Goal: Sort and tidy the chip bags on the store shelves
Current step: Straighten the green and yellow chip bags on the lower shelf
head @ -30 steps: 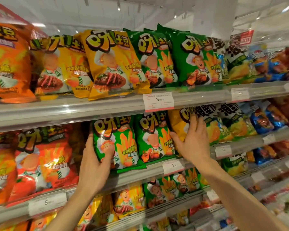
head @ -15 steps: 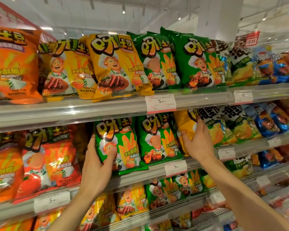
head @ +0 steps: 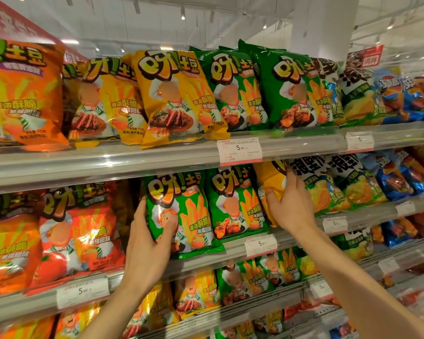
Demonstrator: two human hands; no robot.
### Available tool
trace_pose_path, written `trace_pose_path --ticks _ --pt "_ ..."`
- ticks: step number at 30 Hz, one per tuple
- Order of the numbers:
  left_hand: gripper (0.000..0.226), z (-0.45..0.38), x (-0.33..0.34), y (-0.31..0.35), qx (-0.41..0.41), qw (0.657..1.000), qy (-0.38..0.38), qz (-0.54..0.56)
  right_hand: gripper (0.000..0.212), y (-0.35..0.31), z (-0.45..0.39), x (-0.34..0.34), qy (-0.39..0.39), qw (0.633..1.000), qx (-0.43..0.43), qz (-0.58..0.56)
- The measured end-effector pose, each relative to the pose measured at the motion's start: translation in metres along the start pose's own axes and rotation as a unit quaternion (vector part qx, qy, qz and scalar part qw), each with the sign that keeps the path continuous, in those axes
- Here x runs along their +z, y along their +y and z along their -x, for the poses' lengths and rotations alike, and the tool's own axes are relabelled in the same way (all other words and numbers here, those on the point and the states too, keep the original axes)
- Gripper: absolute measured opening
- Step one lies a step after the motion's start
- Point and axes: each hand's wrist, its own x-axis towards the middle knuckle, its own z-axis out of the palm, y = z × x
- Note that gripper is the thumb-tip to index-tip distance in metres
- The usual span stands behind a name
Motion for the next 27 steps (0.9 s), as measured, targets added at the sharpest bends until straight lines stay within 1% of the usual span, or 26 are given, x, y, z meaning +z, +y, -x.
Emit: trace_pose_path --ticks 3,7,12,15,16,18,21,24,27 --pt "0.089 0.005 0.0 0.002 0.005 1.0 -0.006 0.003 0.071 -0.006 0.003 -0.001 0.0 1.0 -0.009 0.026" --pt "0.092 0.011 -0.003 0.005 0.008 1.0 -0.001 0.0 0.066 -0.018 0.006 -0.005 0.008 0.997 -0.025 0.079" --pt "0.084 0.025 -0.003 0.007 0.02 1.0 -0.007 0.016 0.069 -0.023 0.013 -0.011 0.018 0.994 -0.021 0.103" --pt "0.066 0.033 0.0 0.014 0.038 0.999 -0.022 0.031 0.071 -0.023 0.019 -0.015 0.016 0.994 -0.024 0.101" --pt "0.063 0.036 0.001 0.017 0.044 0.998 -0.028 0.032 0.072 -0.022 0.021 -0.016 0.015 0.995 -0.023 0.1" --pt "0.064 0.038 0.005 0.02 0.046 0.998 -0.038 0.035 0.074 -0.019 0.026 -0.02 0.015 0.994 -0.02 0.103" --pt "0.072 0.041 0.013 0.023 0.05 0.997 -0.05 0.037 0.076 -0.014 0.031 -0.027 0.014 0.994 -0.016 0.108" --pt "0.073 0.044 0.023 0.027 0.06 0.996 -0.064 0.03 0.078 -0.007 0.036 -0.036 0.012 0.994 -0.006 0.108" --pt "0.075 0.045 0.037 0.035 0.069 0.994 -0.079 0.016 0.077 0.003 0.042 -0.047 0.027 0.993 0.0 0.115"
